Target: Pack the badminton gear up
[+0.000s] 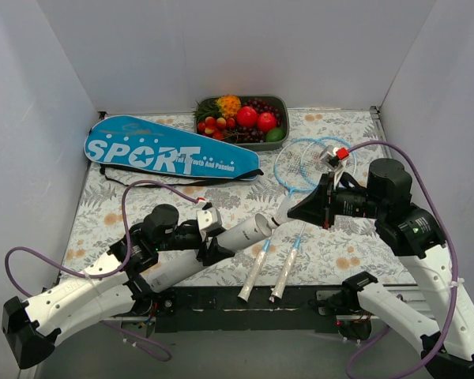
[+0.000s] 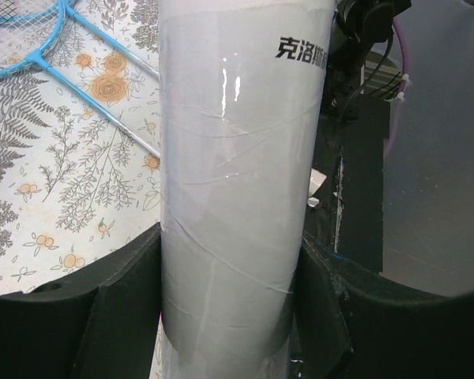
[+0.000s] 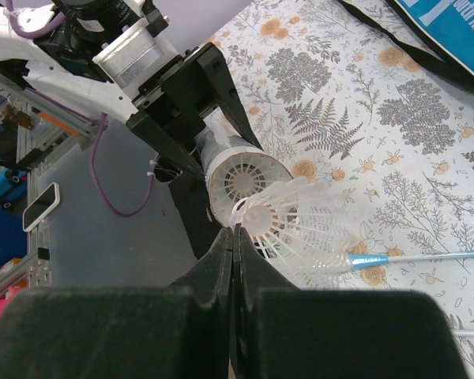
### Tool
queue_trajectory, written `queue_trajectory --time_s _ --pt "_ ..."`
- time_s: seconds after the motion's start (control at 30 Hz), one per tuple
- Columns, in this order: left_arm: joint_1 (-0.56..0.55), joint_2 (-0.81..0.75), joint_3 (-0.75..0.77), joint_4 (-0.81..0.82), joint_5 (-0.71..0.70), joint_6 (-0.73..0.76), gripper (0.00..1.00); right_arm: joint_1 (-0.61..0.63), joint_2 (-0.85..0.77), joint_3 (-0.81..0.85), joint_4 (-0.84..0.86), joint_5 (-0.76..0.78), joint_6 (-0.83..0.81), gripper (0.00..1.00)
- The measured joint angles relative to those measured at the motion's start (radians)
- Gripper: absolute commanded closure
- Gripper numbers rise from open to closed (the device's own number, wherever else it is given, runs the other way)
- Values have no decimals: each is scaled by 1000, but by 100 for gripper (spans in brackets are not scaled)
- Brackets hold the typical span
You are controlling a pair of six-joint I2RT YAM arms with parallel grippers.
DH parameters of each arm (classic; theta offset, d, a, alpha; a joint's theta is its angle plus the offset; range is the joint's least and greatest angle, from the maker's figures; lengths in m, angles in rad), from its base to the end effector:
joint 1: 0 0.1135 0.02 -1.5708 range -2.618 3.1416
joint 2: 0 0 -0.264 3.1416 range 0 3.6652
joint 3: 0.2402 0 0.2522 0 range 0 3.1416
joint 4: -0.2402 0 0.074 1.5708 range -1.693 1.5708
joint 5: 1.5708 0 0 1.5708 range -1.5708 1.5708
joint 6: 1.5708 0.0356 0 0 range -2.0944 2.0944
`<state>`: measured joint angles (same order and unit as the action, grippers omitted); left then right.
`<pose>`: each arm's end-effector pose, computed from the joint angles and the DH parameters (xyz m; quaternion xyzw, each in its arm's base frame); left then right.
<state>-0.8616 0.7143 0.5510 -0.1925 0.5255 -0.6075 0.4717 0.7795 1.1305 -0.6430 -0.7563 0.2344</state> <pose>0.0973 -0.1408 0.2693 0.2475 0.7677 -0.5277 0.2661 0.1112 0.0841 0.4109 -0.3070 0.7144 0.4697 0.4179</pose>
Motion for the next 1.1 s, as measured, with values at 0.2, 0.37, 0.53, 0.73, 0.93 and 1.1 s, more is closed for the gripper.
queue_trajectory --time_s 0.2,0.37,0.53,0.73,0.93,1.1 --pt "0 -10 0 3 -2 -3 91 8 -6 -53 77 -18 58 99" --pt "0 -27 0 7 -2 -3 92 37 19 -88 147 -15 92 99" --pt "0 -29 0 10 -2 -2 91 135 50 -113 208 27 124 99" --pt "0 -30 0 9 0 2 92 330 120 -113 262 137 141 99" --pt "0 -53 0 5 -2 2 91 377 145 -150 311 189 161 99" --pt "0 -83 0 -17 0 1 91 399 151 -187 374 187 183 99"
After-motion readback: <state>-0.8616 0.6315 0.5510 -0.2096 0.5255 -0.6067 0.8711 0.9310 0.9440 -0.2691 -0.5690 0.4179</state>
